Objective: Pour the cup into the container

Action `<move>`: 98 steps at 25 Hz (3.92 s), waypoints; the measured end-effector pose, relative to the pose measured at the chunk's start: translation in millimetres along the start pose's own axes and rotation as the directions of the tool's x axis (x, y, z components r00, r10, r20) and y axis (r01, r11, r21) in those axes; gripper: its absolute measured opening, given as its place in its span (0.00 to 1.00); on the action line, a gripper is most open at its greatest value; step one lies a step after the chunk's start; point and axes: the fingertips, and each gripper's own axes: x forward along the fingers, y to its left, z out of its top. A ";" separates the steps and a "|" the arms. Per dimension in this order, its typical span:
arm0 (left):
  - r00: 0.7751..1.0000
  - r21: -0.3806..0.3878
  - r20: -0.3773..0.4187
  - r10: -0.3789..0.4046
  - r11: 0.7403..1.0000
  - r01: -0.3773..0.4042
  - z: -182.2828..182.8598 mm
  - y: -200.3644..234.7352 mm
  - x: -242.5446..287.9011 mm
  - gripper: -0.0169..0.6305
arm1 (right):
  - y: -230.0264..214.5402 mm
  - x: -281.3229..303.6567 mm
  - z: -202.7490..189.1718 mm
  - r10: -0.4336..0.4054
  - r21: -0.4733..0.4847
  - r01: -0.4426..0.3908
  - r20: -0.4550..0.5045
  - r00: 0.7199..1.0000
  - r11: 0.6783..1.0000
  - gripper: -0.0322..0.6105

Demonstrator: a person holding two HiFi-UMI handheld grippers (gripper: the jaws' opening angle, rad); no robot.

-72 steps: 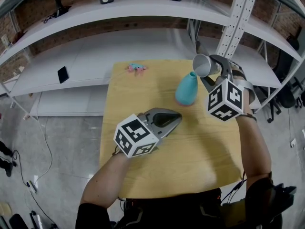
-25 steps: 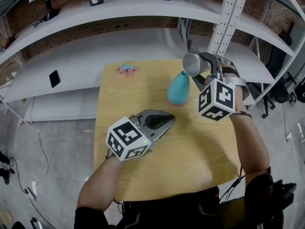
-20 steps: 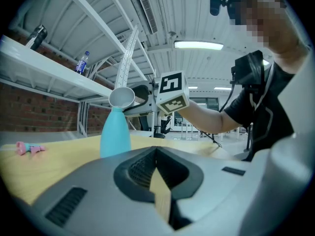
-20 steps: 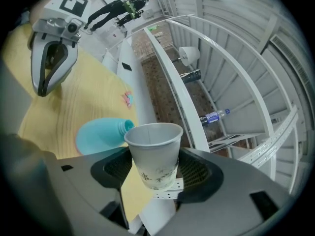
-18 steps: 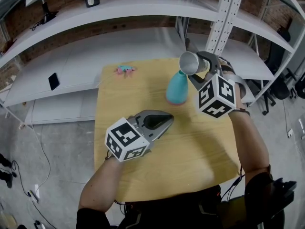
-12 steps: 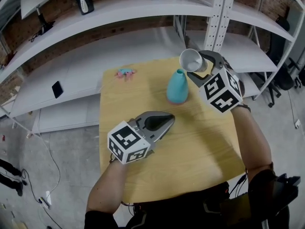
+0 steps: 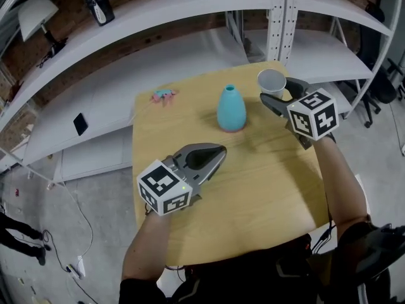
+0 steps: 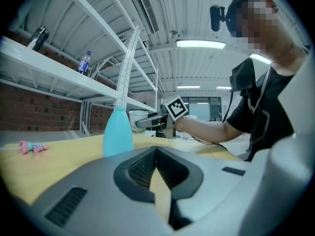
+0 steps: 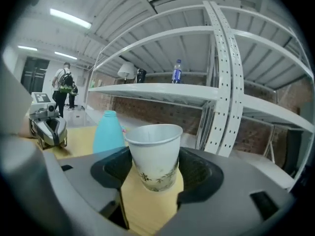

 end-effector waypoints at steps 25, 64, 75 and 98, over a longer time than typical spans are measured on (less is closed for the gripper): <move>1.000 -0.002 -0.011 0.015 1.000 -0.015 -1.3 1.5 1.8 0.03 | -0.5 10.6 -53.2 0.096 0.235 -0.075 -0.081 0.992 0.969 0.51; 0.936 -0.137 0.102 0.337 0.937 -0.323 29.8 -91.6 -48.9 0.03 | 103.3 -166.2 -20.9 0.146 0.220 -0.197 0.227 0.963 0.955 0.05; 0.884 -0.193 0.147 0.445 0.889 -0.415 7.8 -284.2 -96.9 0.03 | 206.9 -306.2 -44.8 0.200 0.165 -0.248 0.261 0.945 0.955 0.05; 0.885 -0.106 0.137 0.445 0.895 -0.433 0.4 -675.2 -152.2 0.03 | 352.6 -690.7 -125.5 0.209 0.108 -0.242 0.251 0.945 0.964 0.05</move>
